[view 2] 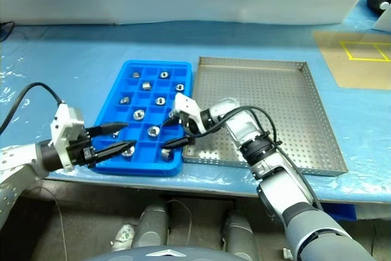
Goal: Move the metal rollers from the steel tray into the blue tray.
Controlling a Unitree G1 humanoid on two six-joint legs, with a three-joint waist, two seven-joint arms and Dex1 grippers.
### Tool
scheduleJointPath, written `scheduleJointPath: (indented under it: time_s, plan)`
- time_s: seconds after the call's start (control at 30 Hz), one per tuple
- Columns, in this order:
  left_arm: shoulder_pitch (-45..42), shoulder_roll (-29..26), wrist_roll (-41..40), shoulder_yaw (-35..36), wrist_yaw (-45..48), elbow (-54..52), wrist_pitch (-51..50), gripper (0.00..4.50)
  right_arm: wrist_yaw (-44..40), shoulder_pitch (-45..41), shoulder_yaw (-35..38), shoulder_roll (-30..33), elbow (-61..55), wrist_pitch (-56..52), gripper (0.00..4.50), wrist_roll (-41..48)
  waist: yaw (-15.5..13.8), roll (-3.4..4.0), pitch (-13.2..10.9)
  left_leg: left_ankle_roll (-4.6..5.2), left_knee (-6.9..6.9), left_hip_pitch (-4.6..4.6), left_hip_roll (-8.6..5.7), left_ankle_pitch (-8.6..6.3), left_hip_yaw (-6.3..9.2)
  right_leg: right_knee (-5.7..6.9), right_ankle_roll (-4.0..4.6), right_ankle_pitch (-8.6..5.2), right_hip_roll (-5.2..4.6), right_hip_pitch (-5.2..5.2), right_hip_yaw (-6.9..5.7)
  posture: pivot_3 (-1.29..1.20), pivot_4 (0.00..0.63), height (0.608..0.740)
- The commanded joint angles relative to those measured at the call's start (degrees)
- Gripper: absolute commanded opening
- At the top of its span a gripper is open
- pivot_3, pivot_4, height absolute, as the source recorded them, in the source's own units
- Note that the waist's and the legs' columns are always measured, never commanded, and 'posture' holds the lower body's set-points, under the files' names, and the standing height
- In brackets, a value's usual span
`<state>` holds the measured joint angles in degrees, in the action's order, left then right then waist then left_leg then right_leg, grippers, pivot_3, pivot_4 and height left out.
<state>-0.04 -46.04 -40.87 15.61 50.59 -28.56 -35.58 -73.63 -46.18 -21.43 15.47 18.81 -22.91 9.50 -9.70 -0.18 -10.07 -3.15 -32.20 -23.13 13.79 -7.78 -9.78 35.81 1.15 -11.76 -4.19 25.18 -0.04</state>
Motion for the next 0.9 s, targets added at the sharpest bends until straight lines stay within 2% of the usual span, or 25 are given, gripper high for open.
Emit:
scheduleJointPath:
  time_s: [0.03,0.2,0.43,0.63,0.9]
  plan:
    - [-6.51,-0.85,4.28,-5.01,3.7,6.19,3.95,3.09,1.08,0.14,3.62,1.94,-7.34,-3.07,3.83,2.9,0.48,-0.01,0.01,-0.01,0.01,-0.02,-0.01,0.01,0.0,-0.01,0.0,0.0,-0.01,0.0,-0.01,0.04,0.15,0.74]
    - [-18.4,1.73,7.69,-12.18,9.95,18.18,7.27,3.09,7.32,2.9,8.14,5.75,-12.31,-6.41,3.83,2.93,2.74,-0.05,0.03,-0.28,-0.06,0.02,-0.03,0.18,-0.01,0.04,0.01,0.03,0.0,-0.06,0.02,-0.1,0.15,0.74]
    - [-29.41,8.5,13.3,-18.84,15.47,32.76,13.63,3.09,20.0,10.55,17.28,10.46,-18.55,-9.34,3.83,2.84,5.84,-0.05,0.04,-0.29,-0.08,0.04,-0.05,0.19,-0.04,0.02,0.02,0.05,0.02,-0.07,0.1,-0.25,0.15,0.74]
    - [-36.46,15.64,17.97,-20.55,15.82,46.39,20.21,3.09,30.11,18.35,25.79,10.82,-26.05,-13.57,3.83,4.58,7.63,-0.06,0.05,-0.27,-0.1,0.07,-0.06,0.19,-0.05,-0.01,0.02,0.06,0.04,-0.09,0.15,-0.32,0.15,0.74]
    - [-38.26,20.16,22.14,-20.82,16.36,53.82,25.79,3.09,36.88,21.07,28.79,9.85,-28.61,-15.07,3.83,6.31,8.92,-0.05,0.05,-0.2,-0.14,0.16,-0.06,0.15,-0.11,0.0,0.05,0.08,0.03,-0.14,0.19,-0.32,0.15,0.74]
